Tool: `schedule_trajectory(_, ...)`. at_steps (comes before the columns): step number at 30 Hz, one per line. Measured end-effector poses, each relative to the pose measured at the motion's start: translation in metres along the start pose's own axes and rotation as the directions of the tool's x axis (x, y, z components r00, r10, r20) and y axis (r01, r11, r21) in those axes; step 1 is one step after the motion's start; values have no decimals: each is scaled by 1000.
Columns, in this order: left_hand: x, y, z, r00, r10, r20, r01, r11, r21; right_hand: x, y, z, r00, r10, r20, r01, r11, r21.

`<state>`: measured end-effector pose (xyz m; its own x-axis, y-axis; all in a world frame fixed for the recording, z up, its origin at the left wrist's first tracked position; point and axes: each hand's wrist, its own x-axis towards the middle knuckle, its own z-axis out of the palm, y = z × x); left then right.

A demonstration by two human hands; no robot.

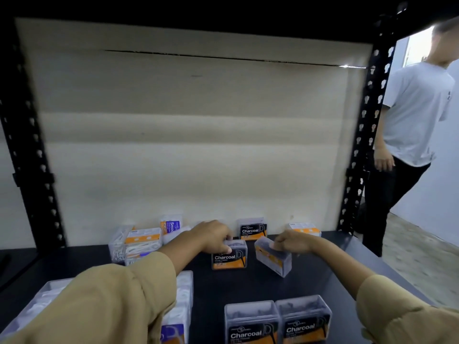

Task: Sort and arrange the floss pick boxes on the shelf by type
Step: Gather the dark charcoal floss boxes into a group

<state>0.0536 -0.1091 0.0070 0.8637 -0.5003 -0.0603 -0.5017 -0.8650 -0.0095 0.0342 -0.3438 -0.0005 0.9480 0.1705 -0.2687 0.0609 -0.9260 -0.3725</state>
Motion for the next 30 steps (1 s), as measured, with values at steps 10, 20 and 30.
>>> schedule_trajectory(10, -1, 3, 5, 998, -59, -25, 58, 998, -21, -1, -4, 5, 998, 57, -36, -54, 994, 99)
schedule_trajectory(20, -2, 4, 7, 998, -61, -30, 60, 998, -16, 1, -8, 0, 966, -242, -89, 171, 861, -479)
schedule_trajectory(30, -5, 6, 5, 998, -58, 0, 58, 998, -20, 1, -4, -4, 992, -125, -26, 98, 882, -462)
